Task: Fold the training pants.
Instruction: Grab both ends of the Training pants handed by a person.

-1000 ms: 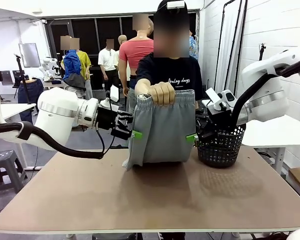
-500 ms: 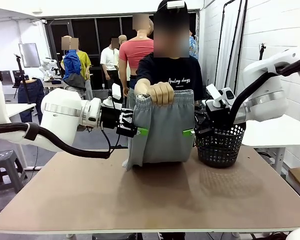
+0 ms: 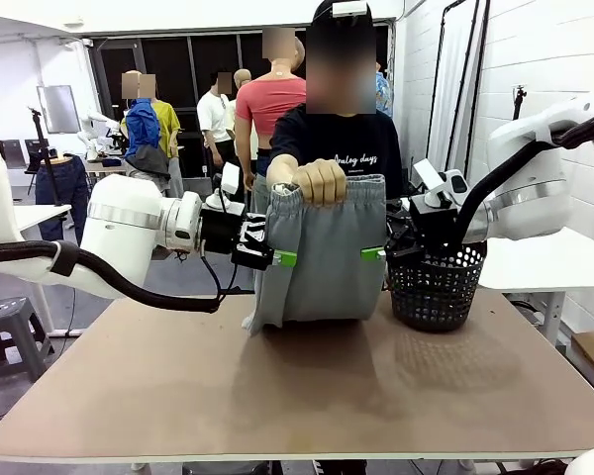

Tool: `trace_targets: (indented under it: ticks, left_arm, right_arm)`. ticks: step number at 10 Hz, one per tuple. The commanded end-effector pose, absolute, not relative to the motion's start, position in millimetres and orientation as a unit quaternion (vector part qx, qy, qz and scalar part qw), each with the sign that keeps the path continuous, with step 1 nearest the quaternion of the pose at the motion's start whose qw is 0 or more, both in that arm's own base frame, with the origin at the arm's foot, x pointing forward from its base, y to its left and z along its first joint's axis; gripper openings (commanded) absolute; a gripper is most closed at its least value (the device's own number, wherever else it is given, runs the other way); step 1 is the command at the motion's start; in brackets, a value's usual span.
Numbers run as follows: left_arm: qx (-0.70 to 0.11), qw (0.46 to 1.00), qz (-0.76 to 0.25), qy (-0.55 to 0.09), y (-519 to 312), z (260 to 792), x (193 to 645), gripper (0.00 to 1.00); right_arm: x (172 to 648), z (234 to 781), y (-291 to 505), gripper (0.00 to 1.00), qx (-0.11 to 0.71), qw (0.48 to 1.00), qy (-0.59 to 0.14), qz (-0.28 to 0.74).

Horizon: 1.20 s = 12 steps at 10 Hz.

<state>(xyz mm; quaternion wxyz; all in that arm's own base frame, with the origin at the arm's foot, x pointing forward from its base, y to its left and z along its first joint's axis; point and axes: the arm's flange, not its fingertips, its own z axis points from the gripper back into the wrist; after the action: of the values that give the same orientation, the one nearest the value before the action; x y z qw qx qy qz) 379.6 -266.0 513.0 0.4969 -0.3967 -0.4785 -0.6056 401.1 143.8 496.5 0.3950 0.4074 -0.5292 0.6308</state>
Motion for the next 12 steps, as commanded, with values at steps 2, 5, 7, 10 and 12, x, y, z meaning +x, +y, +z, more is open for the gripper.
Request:
trace_targets:
  ticks: [2, 5, 7, 10, 12]
  left_arm:
    - [-0.404, 0.498, -0.580, -0.503, -269, 513, 387, 1.00]
    - [-0.403, 0.508, -0.563, -0.512, -278, 519, 392, 1.00]
    - [-0.404, 0.515, -0.560, -0.508, -285, 521, 394, 1.00]
    - [-0.403, 0.514, -0.555, -0.515, -288, 518, 398, 0.64]
    - [-0.409, 0.514, -0.540, -0.527, -286, 519, 400, 0.27]
  right_arm:
    - [405, 501, 145, 1.00, 0.430, 0.401, -0.539, 0.603]
    - [409, 505, 149, 1.00, 0.454, 0.382, -0.548, 0.590]
    - [411, 506, 151, 1.00, 0.459, 0.389, -0.544, 0.585]
    - [419, 505, 153, 0.66, 0.483, 0.416, -0.527, 0.561]
    - [420, 504, 153, 0.29, 0.487, 0.421, -0.525, 0.557]
